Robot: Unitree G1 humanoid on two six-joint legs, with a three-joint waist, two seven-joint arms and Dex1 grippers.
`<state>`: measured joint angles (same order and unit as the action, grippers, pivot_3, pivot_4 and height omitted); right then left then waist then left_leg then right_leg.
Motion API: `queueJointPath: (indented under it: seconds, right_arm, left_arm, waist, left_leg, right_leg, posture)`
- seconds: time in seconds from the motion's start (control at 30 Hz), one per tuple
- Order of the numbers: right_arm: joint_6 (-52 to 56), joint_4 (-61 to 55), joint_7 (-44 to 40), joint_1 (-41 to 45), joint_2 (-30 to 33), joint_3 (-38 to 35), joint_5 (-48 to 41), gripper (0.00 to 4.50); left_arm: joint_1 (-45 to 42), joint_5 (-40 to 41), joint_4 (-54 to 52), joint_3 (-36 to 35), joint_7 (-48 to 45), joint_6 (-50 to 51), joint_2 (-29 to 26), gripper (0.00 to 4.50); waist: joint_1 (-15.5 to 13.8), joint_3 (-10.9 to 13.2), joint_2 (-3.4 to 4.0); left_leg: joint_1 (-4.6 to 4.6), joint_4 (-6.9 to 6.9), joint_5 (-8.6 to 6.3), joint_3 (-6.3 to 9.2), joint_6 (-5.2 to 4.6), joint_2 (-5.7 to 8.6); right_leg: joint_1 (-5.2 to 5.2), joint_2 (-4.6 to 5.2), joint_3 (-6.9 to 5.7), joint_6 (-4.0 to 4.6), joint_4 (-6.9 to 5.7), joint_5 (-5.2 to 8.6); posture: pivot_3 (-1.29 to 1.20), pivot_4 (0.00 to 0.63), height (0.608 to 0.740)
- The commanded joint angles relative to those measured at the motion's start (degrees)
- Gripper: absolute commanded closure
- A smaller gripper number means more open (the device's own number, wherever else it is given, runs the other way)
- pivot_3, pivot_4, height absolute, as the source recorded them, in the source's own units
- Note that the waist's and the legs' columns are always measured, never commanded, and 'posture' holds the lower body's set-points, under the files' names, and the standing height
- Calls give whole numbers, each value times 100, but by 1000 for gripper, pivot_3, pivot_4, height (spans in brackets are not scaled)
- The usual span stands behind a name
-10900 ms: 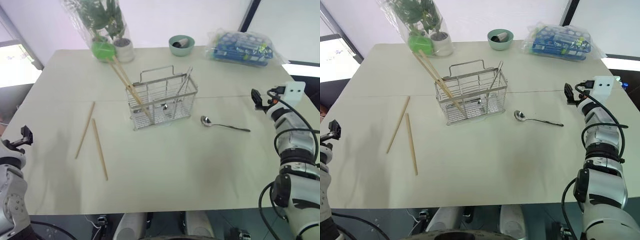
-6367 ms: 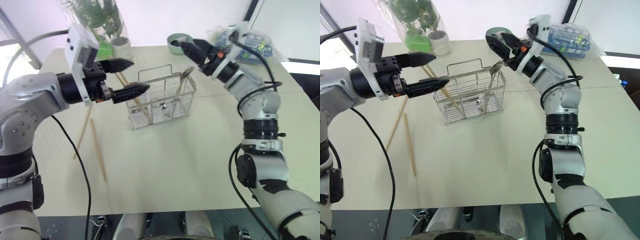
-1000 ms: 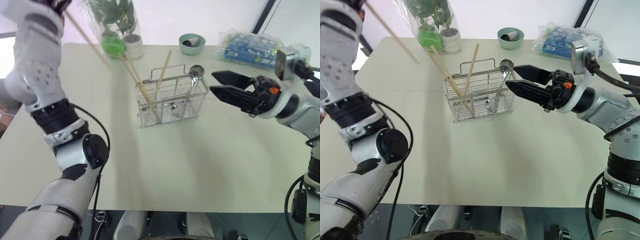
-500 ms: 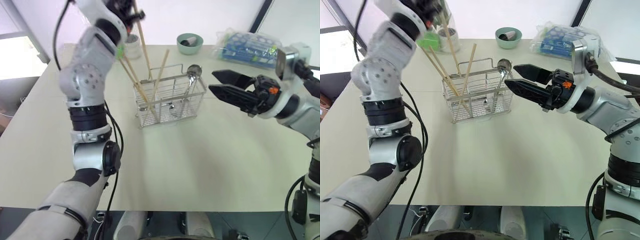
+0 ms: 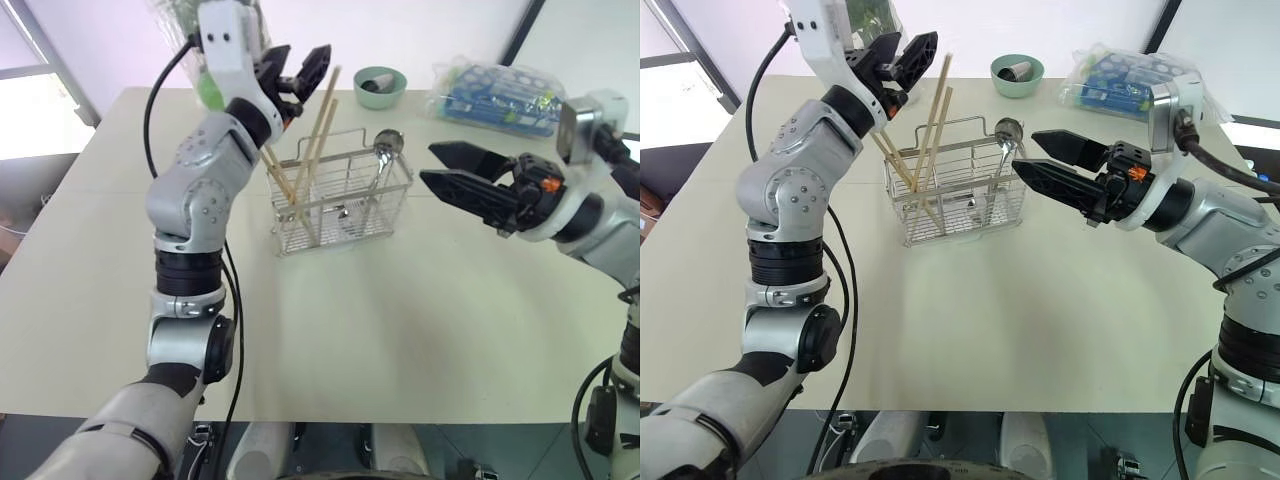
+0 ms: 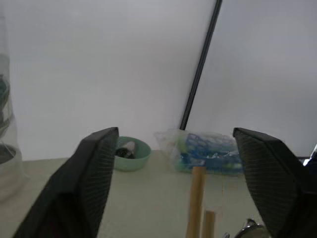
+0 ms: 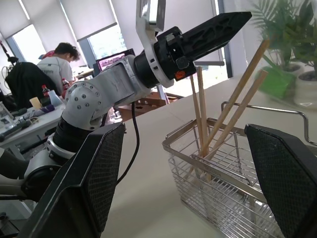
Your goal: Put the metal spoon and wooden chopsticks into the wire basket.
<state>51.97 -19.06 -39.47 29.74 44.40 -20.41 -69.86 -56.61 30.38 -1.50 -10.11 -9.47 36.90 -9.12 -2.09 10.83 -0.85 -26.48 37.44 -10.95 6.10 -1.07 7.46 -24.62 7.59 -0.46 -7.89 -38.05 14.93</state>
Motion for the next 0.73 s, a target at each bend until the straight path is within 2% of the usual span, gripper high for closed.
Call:
queueJointPath:
  seconds: [0.03,0.17,0.27,0.37,0.47,0.57,0.73]
  right_arm:
    - [-205,121,-220,129,173,-94,199,523]
    - [-392,515,-609,145,358,-44,643,523]
    - [-597,913,-992,134,562,27,1074,523]
    - [-832,1406,-1384,115,796,137,1556,523]
    - [-1185,1764,-1894,-39,1058,296,2092,523]
    - [-1340,1939,-2251,-152,1179,358,2341,523]
    - [-1390,1938,-2470,-234,1106,398,2528,523]
  left_arm:
    - [-371,339,-184,-484,-43,149,-382,66]
    - [-577,620,94,-780,-527,715,-1398,66]
    - [-335,543,173,-526,-1617,932,-2569,66]
    - [366,286,20,-62,-3098,692,-3824,66]
    - [1256,164,-226,96,-4294,328,-4798,66]
    - [1812,281,-420,-24,-4735,343,-5156,66]
    - [2403,430,-829,-302,-4829,466,-5166,66]
  waist:
    - [5,0,0]
    - [46,0,1]
    - [134,-1,4]
    - [167,-2,8]
    - [195,0,12]
    - [166,2,14]
    - [154,3,16]
  left_leg:
    - [0,0,0,0,0,0]
    - [0,-2,0,-1,0,-1]
    - [2,-10,1,-1,1,-1]
    - [6,-14,1,-4,1,0]
    - [8,-21,-2,-7,10,-2]
    - [6,-25,-7,-7,19,-4]
    - [5,-27,-8,-6,19,-4]
  right_leg:
    - [0,0,0,0,0,0]
    - [-4,-4,-5,0,-2,0]
    - [-5,-5,-4,0,-2,1]
    - [-5,-4,-1,1,-2,1]
    - [-8,-2,9,5,-1,3]
    - [-17,-1,10,21,-1,12]
    - [-28,3,10,22,4,12]
  posture:
    - [0,150,684]
    - [0,150,684]
    - [0,150,684]
    - [0,150,684]
    - [0,150,684]
    - [0,150,684]
    - [0,150,684]
